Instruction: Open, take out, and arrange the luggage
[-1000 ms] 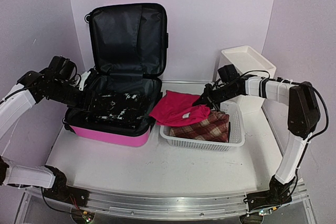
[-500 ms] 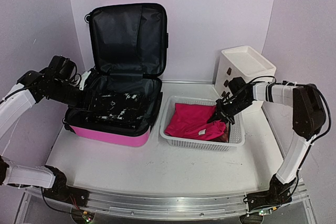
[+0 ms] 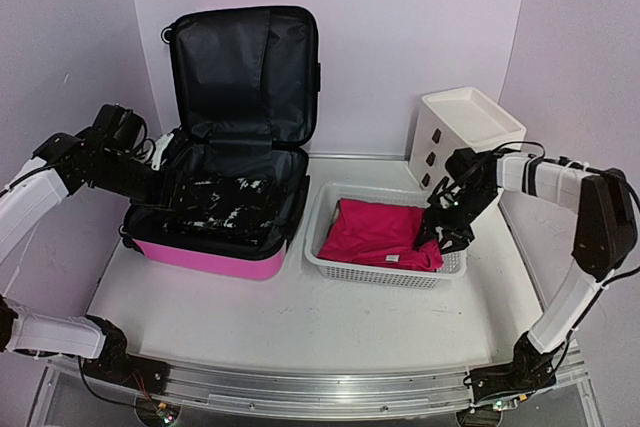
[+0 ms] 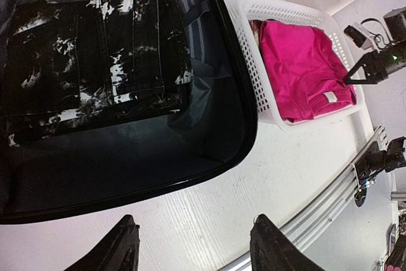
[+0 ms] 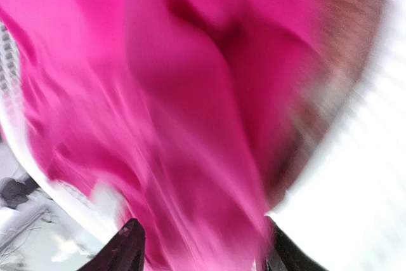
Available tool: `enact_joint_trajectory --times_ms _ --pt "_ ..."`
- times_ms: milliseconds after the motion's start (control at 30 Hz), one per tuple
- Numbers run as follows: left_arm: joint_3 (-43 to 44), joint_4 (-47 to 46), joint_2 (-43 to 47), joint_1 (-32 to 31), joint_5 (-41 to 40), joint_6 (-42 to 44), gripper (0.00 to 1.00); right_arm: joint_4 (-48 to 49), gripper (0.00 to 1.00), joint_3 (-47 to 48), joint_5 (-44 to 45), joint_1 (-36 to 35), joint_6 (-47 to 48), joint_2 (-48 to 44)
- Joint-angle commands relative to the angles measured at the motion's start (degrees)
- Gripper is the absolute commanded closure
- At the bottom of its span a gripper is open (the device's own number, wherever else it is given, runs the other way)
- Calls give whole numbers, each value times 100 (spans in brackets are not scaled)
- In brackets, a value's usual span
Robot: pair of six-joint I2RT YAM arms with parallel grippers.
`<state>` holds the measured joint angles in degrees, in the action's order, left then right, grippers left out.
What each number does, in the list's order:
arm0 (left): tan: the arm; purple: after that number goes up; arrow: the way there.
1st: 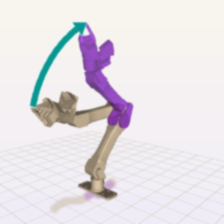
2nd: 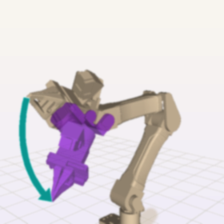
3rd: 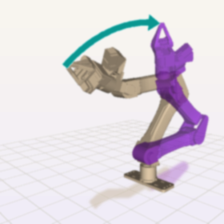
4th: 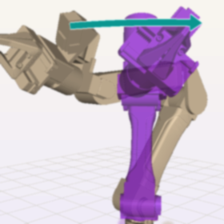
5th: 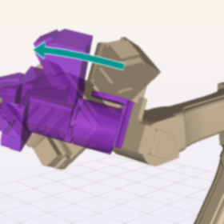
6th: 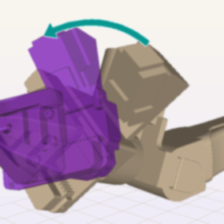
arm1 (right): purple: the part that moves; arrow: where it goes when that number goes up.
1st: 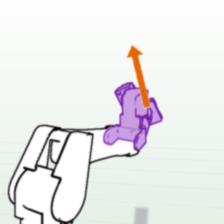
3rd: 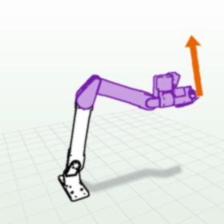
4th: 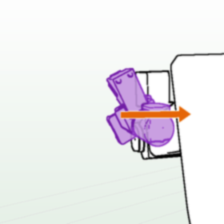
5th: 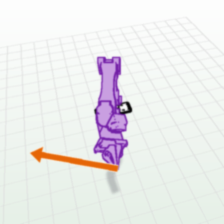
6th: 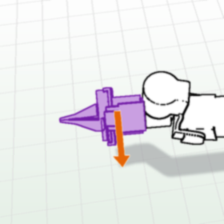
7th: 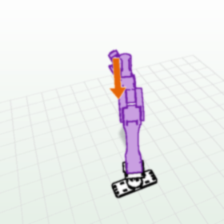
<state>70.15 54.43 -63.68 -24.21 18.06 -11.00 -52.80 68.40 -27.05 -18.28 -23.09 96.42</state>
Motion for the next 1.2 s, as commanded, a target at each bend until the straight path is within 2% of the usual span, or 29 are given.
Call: enact_joint_trajectory --times_ms 0,167,200,367,500,600,733,800,900,1000,1067,1167 --pt "134 -91 222 -6 -74 -3 40 -1509 38 531 1417 27 883 -1151" --pt "87 -109 -55 -10 -134 -21 40 -1968 50 744 1412 -89 856 -1518" --pt "93 -109 -127 -6 -98 -43 41 -1918 52 732 1173 -110 828 -1536" --pt "142 -174 -402 -96 -39 -112 42 -483 63 449 -882 -127 374 -1182" --pt "127 -253 -588 -283 -168 -218 42 558 73 89 -1443 -117 94 -762" --pt "67 -267 -682 -432 -243 -297 42 642 79 -217 -1155 -120 160 -363" --pt "-15 -314 -707 -561 -334 -366 42 683 82 -834 -286 -115 297 -385" --pt "-14 -320 -751 -576 -354 -374 42 665 83 -857 60 -117 326 -439" --pt "73 -327 -827 -593 -365 -359 42 630 79 -619 -206 -119 288 -633" --pt "130 -324 -840 -616 -395 -350 42 621 71 -280 -94 -115 149 -877" --pt "131 -323 -832 -626 -428 -358 42 579 61 -92 203 -122 130 -958" --pt "114 -324 -860 -641 -518 -358 41 450 53 80 271 -115 147 -1041"
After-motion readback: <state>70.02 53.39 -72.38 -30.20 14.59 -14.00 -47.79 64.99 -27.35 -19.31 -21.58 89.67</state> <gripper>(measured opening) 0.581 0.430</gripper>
